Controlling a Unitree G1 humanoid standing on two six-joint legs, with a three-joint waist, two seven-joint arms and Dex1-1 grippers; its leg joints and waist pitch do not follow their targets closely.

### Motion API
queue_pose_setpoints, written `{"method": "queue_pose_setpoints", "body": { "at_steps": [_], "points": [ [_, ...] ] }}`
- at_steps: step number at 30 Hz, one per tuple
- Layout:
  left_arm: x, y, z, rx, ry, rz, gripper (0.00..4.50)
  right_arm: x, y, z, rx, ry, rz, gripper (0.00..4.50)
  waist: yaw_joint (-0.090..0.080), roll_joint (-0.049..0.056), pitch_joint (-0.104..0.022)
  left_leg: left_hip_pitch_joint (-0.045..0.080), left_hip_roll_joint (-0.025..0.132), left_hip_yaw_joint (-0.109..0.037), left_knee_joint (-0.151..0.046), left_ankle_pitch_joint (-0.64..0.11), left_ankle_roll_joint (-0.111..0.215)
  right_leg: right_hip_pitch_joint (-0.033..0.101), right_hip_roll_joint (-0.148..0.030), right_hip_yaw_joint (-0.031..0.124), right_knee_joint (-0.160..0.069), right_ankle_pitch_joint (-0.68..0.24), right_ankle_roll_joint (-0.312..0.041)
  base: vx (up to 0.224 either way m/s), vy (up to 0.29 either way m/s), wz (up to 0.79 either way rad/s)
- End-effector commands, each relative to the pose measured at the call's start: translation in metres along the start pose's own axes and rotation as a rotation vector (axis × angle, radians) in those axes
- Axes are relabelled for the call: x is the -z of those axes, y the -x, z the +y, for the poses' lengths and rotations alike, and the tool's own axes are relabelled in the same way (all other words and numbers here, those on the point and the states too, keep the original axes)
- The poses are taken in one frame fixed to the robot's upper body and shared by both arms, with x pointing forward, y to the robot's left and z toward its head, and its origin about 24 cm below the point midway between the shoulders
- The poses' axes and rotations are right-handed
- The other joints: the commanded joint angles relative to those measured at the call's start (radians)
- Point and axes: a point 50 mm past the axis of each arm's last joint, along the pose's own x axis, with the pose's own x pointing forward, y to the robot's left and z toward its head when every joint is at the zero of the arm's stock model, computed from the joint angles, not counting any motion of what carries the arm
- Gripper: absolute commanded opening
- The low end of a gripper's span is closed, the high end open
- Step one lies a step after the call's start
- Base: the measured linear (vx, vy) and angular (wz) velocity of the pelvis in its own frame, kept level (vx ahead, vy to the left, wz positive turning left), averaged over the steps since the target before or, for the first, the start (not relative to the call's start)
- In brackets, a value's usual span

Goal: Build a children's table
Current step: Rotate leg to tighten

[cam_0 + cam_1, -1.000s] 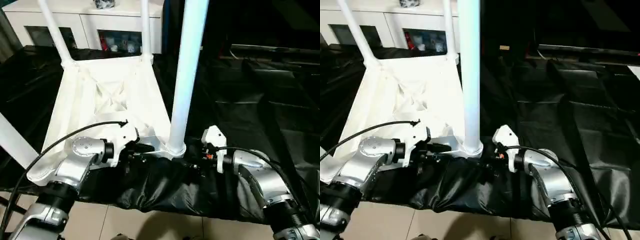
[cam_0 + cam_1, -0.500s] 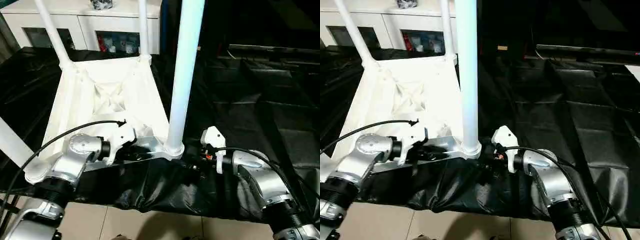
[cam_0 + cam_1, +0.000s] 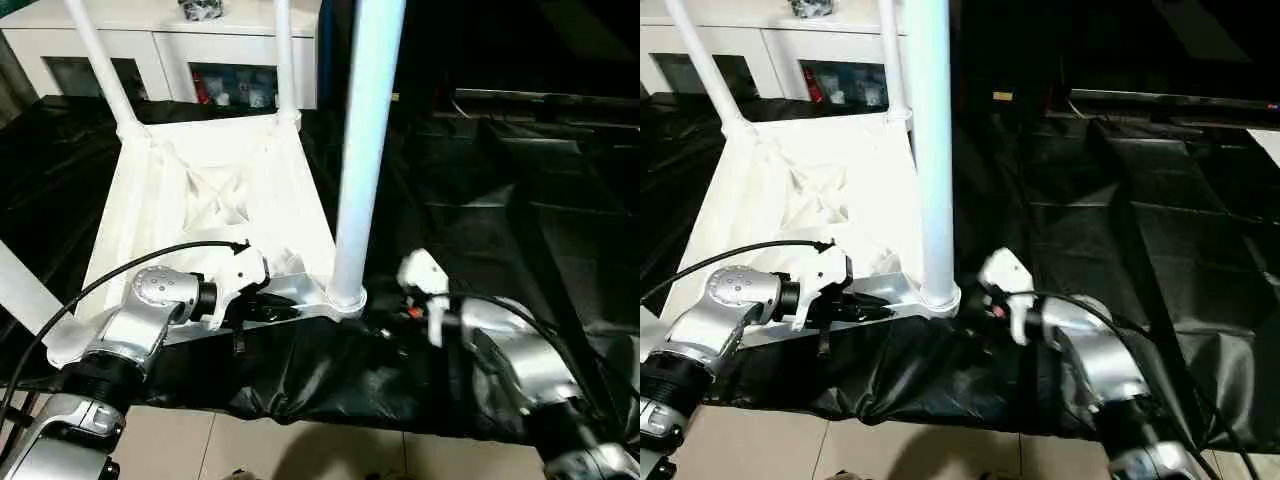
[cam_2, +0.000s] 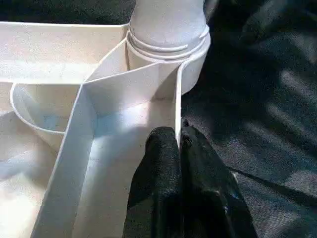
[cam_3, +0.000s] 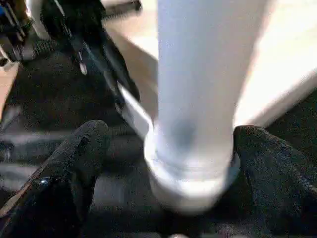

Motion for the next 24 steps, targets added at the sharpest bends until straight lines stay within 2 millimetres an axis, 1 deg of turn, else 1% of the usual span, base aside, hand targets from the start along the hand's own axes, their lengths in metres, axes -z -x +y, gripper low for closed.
{"method": "queue_pose_setpoints", "body": {
  "at_steps": [1, 3, 4, 5, 6, 7, 8, 9, 10, 11, 12, 13, 14, 15, 16, 18, 20, 23, 24],
  "points": [
    [0.006, -0.007, -0.007, 0.03, 0.023, 0.029, 0.01, -0.007, -0.006, -0.007, 0.054, 0.066, -0.001, 4.4, 0.004, 0.009, -0.063, 0.006, 0.039, -0.014, -0.068, -0.28, 0.006, 0.047, -0.064, 0.044, -0.063, -0.271, -0.22, 0.0, 0.0, 0.0],
    [0.002, -0.011, -0.009, 0.033, 0.022, 0.004, 0.01, -0.009, -0.009, -0.01, 0.08, 0.099, 0.009, 4.4, 0.002, 0.008, -0.064, 0.007, 0.039, -0.013, -0.068, -0.269, -0.003, 0.045, -0.064, 0.045, -0.058, -0.243, -0.234, 0.0, 0.0, 0.0],
    [0.001, -0.015, -0.012, 0.041, 0.019, -0.008, 0.01, -0.008, -0.011, -0.01, 0.061, 0.107, 0.026, 4.4, 0.002, 0.006, -0.065, 0.006, 0.038, -0.012, -0.067, -0.262, 0.0, 0.048, -0.063, 0.045, -0.057, -0.23, -0.237, 0.0, 0.0, 0.0],
    [0.0, -0.016, -0.012, 0.041, 0.019, -0.009, 0.01, -0.008, -0.012, -0.01, 0.057, 0.105, 0.029, 4.4, 0.001, 0.006, -0.066, 0.006, 0.037, -0.012, -0.066, -0.257, 0.003, 0.049, -0.063, 0.045, -0.056, -0.222, -0.24, 0.0, 0.0, 0.0],
    [0.0, -0.017, -0.013, 0.041, 0.018, -0.013, 0.01, -0.007, -0.012, -0.01, 0.045, 0.099, 0.037, 4.4, 0.005, 0.006, -0.066, 0.007, 0.037, -0.01, -0.064, -0.251, 0.013, 0.049, -0.062, 0.046, -0.056, -0.212, -0.239, 0.0, 0.0, 0.0],
    [0.0, -0.018, -0.013, 0.038, 0.021, -0.02, 0.0, -0.007, -0.014, -0.011, 0.031, 0.107, 0.054, 4.24, 0.007, 0.001, -0.065, 0.005, 0.038, -0.009, -0.064, -0.243, 0.021, 0.05, -0.062, 0.046, -0.055, -0.206, -0.238, 0.0, 0.0, 0.0],
    [0.0, -0.018, -0.013, 0.035, 0.022, -0.022, 0.0, -0.007, -0.015, -0.011, 0.031, 0.106, 0.057, 4.15, 0.009, 0.002, -0.065, 0.004, 0.037, -0.009, -0.064, -0.238, 0.024, 0.05, -0.062, 0.046, -0.055, -0.21, -0.237, 0.0, 0.0, 0.0],
    [0.0, -0.018, -0.013, 0.034, 0.022, -0.022, 0.0, -0.007, -0.015, -0.012, 0.031, 0.106, 0.058, 4.15, 0.009, 0.002, -0.065, 0.004, 0.037, -0.009, -0.064, -0.238, 0.024, 0.05, -0.062, 0.046, -0.055, -0.21, -0.237, 0.0, 0.0, 0.0],
    [0.0, -0.018, -0.013, 0.03, 0.023, -0.023, 0.0, -0.006, -0.015, -0.013, 0.03, 0.105, 0.06, 4.02, 0.011, 0.002, -0.064, 0.004, 0.037, -0.009, -0.064, -0.235, 0.023, 0.05, -0.063, 0.046, -0.056, -0.219, -0.234, 0.0, 0.0, 0.0],
    [0.0, -0.019, -0.013, 0.026, 0.021, -0.025, 0.0, -0.005, -0.016, -0.014, 0.029, 0.106, 0.072, 3.95, 0.01, -0.004, -0.065, 0.003, 0.037, -0.008, -0.063, -0.233, 0.025, 0.051, -0.063, 0.046, -0.056, -0.22, -0.232, 0.0, 0.0, 0.0],
    [-0.001, -0.019, -0.012, 0.024, 0.02, -0.026, 0.0, -0.004, -0.016, -0.015, 0.028, 0.107, 0.081, 3.86, 0.011, 0.0, -0.063, 0.003, 0.037, -0.01, -0.064, -0.236, 0.023, 0.05, -0.064, 0.045, -0.056, -0.232, -0.232, 0.0, 0.0, 0.0],
    [-0.001, -0.018, -0.012, 0.019, 0.022, -0.028, 0.0, -0.003, -0.016, -0.016, 0.021, 0.12, 0.097, 3.78, 0.011, -0.005, -0.062, 0.003, 0.038, -0.01, -0.064, -0.244, 0.022, 0.049, -0.064, 0.045, -0.057, -0.253, -0.227, 0.0, 0.0, 0.0],
    [-0.001, -0.018, -0.012, 0.017, 0.023, -0.027, 0.0, -0.002, -0.016, -0.017, 0.024, 0.118, 0.096, 3.72, 0.011, -0.004, -0.061, 0.004, 0.037, -0.01, -0.065, -0.251, 0.022, 0.048, -0.066, 0.046, -0.06, -0.274, -0.22, 0.0, 0.0, 0.0],
    [-0.001, -0.017, -0.012, 0.016, 0.023, -0.027, 0.0, -0.002, -0.016, -0.018, 0.026, 0.116, 0.095, 3.64, 0.011, -0.004, -0.061, 0.004, 0.038, -0.009, -0.064, -0.251, 0.022, 0.048, -0.066, 0.046, -0.061, -0.278, -0.217, 0.0, 0.0, 0.0],
    [-0.001, -0.016, -0.011, 0.012, 0.025, -0.026, 0.0, -0.003, -0.017, -0.019, 0.026, 0.115, 0.094, 3.44, 0.011, -0.004, -0.061, 0.004, 0.038, -0.009, -0.064, -0.247, 0.023, 0.047, -0.065, 0.047, -0.06, -0.275, -0.215, 0.0, 0.0, 0.0],
    [-0.001, -0.015, -0.011, 0.009, 0.027, -0.025, 0.0, -0.004, -0.018, -0.02, 0.021, 0.113, 0.092, 3.37, 0.011, -0.003, -0.062, 0.004, 0.038, -0.009, -0.064, -0.24, 0.026, 0.047, -0.064, 0.046, -0.058, -0.261, -0.219, 0.0, 0.0, 0.0],
    [0.0, -0.014, -0.011, 0.009, 0.029, -0.024, 0.0, -0.004, -0.018, -0.02, 0.017, 0.112, 0.09, 3.1, 0.011, -0.004, -0.062, 0.003, 0.038, -0.009, -0.064, -0.237, 0.028, 0.048, -0.064, 0.046, -0.057, -0.254, -0.221, 0.0, 0.0, 0.0],
    [0.001, -0.013, -0.011, 0.009, 0.031, -0.023, 0.0, -0.004, -0.019, -0.021, 0.014, 0.111, 0.087, 3.0, 0.01, -0.005, -0.062, 0.002, 0.037, -0.008, -0.063, -0.24, 0.03, 0.048, -0.064, 0.046, -0.058, -0.265, -0.219, 0.0, 0.0, 0.0],
    [0.002, -0.012, -0.011, 0.009, 0.036, -0.022, 0.0, -0.005, -0.02, -0.022, 0.005, 0.105, 0.079, 2.89, 0.01, -0.008, -0.062, 0.002, 0.038, -0.009, -0.063, -0.239, 0.031, 0.048, -0.065, 0.046, -0.059, -0.272, -0.216, 0.0, 0.0, 0.0]
  ]
}}
